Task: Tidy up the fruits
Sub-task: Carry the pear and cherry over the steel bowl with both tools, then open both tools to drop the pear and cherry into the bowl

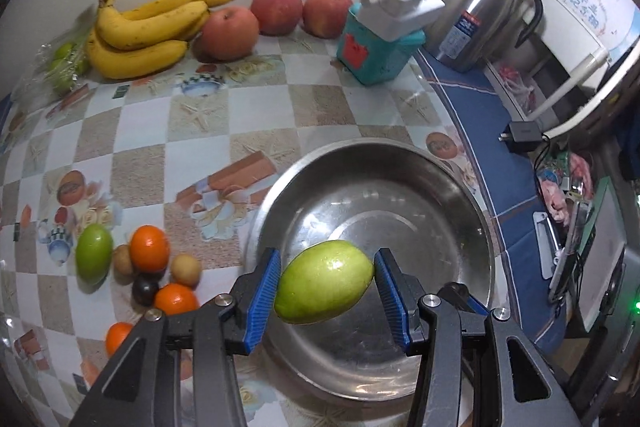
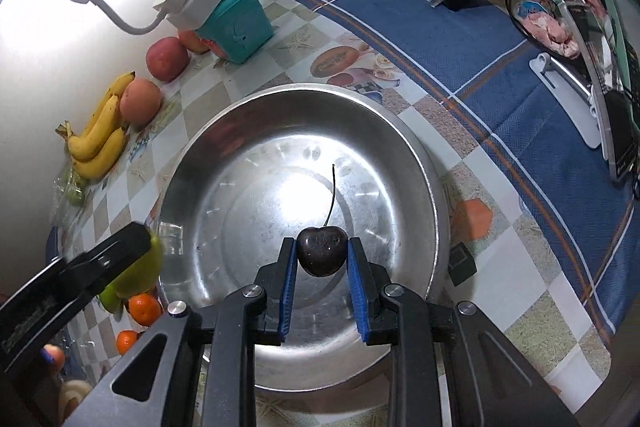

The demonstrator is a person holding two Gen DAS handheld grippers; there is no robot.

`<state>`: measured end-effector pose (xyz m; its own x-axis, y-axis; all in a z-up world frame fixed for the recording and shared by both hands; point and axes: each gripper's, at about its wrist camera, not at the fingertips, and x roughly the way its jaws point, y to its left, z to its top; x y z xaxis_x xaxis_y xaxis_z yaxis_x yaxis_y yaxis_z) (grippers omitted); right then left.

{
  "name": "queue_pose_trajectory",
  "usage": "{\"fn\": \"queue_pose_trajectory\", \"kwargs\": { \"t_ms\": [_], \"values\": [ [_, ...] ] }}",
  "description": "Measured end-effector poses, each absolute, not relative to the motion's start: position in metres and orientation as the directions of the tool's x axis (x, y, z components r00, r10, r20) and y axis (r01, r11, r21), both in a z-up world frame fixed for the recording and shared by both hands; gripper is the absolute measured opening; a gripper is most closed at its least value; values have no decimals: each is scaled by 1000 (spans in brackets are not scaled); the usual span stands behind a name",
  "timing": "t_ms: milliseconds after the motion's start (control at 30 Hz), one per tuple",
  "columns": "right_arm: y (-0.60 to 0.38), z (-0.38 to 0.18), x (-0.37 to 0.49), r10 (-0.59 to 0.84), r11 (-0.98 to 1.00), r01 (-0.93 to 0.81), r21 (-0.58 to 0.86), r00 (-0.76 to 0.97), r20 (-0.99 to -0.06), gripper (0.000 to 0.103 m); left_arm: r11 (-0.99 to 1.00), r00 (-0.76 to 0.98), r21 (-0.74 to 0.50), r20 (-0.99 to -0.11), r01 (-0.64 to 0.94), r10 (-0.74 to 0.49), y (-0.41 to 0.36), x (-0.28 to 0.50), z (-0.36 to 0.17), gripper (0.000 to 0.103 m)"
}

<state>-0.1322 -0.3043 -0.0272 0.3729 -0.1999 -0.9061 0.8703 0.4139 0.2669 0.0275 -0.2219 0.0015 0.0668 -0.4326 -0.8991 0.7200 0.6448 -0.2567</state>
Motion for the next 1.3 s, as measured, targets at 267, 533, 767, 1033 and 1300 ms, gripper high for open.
{"fn": "queue_pose_trajectory", "kwargs": {
  "t_ms": [267,533,767,1033,1300],
  "values": [
    [-305,-41,-130,-168,408,880,245,335,-927,27,638,22,-268,-912,722,-409,-223,25,-22,52],
    [-306,-50,-130,-159,403,889,217,301,-940,27,636,-11,-267,-926,724,-376,-226,21,-36,52],
    [-306,-56,-128,-153,406,895,186,267,-951,27,625,-28,-284,-922,727,-386,-224,20,-35,52],
    [-307,-57,-127,-162,412,898,157,242,-957,30,611,-29,-284,-920,739,-392,-227,18,-27,52],
    [-307,-56,-126,-183,416,900,133,225,-957,51,610,-4,-265,-919,747,-394,-223,22,-15,64]
  ]
}}
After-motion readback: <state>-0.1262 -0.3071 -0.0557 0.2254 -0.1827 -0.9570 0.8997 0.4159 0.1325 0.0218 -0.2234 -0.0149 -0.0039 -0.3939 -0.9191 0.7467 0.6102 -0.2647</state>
